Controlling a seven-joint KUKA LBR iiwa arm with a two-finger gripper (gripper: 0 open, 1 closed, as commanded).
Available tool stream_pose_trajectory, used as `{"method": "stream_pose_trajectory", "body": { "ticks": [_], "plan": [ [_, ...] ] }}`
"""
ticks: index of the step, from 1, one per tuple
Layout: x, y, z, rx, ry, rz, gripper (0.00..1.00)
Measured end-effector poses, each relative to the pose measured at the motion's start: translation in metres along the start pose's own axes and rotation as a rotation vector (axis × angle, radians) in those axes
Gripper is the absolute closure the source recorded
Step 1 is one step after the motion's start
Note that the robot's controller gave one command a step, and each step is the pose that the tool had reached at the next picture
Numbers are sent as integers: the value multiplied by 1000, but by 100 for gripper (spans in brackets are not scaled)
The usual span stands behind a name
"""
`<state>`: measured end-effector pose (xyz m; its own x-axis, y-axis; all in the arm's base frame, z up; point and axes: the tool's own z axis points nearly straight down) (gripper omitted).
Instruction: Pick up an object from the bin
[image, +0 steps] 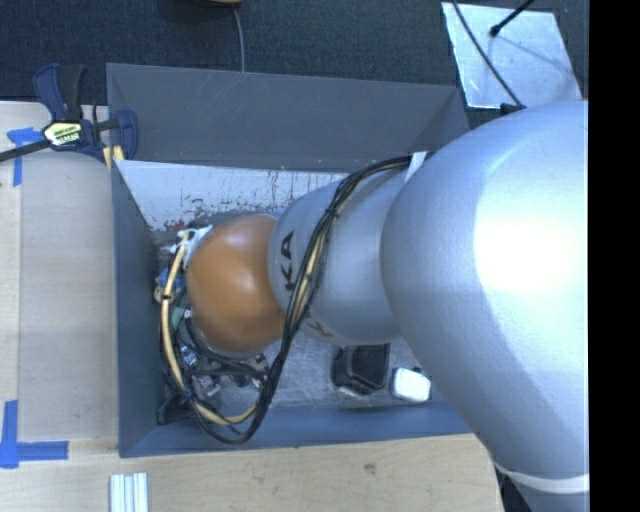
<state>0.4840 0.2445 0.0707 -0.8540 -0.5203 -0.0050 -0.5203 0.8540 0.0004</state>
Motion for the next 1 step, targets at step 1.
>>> {"method": "stream_pose_trajectory", "body": {
  "ticks": [1],
  "plan": [
    [-4, -15, -172, 2, -7, 52, 100]
  ]
}}
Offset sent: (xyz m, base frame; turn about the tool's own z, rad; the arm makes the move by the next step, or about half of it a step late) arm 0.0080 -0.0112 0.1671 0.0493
